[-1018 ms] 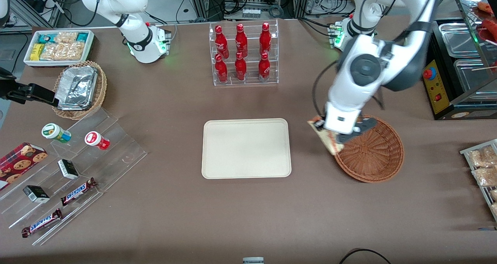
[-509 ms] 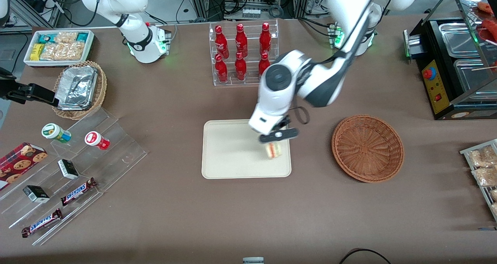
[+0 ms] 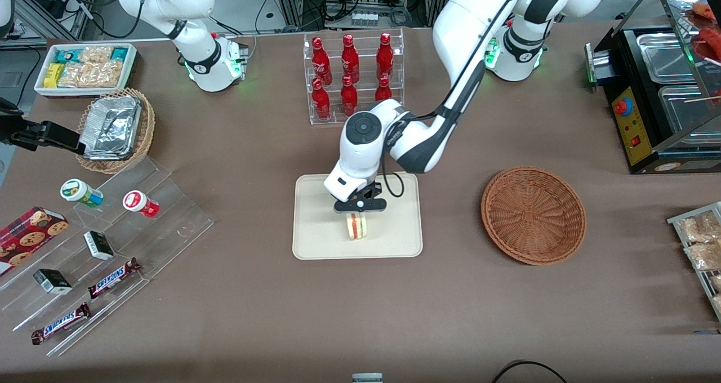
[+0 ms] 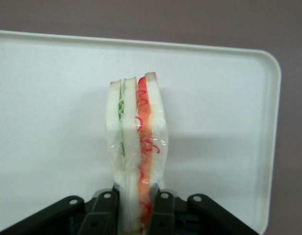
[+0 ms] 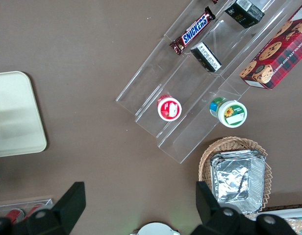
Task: Place sandwich from basket to tray
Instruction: 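Lower the sandwich onto the tray and open the left gripper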
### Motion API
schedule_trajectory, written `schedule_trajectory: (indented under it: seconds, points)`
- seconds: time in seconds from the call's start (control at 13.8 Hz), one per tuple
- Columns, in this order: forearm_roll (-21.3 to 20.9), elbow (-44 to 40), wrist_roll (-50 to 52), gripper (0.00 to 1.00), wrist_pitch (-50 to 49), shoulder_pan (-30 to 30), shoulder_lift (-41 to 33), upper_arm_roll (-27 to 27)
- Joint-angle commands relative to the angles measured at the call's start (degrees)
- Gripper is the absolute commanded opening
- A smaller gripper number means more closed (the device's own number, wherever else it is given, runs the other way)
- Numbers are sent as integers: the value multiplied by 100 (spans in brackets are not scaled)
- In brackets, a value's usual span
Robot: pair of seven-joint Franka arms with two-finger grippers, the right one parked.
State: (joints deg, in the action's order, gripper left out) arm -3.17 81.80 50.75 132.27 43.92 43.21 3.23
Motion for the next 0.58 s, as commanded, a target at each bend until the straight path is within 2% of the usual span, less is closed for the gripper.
schedule_trajectory:
  seconds: [0.0,0.29,0.36,0.44,0.51]
  points:
    - [-202,-182,-118,20,27,108,231,-77]
    - [-202,-165,-469,21,71,117,311,-68]
    - [-202,-173,-469,47,71,117,302,-68]
    - [-202,-173,-478,99,71,117,293,-68]
    - [-193,-191,-443,100,71,108,258,-68]
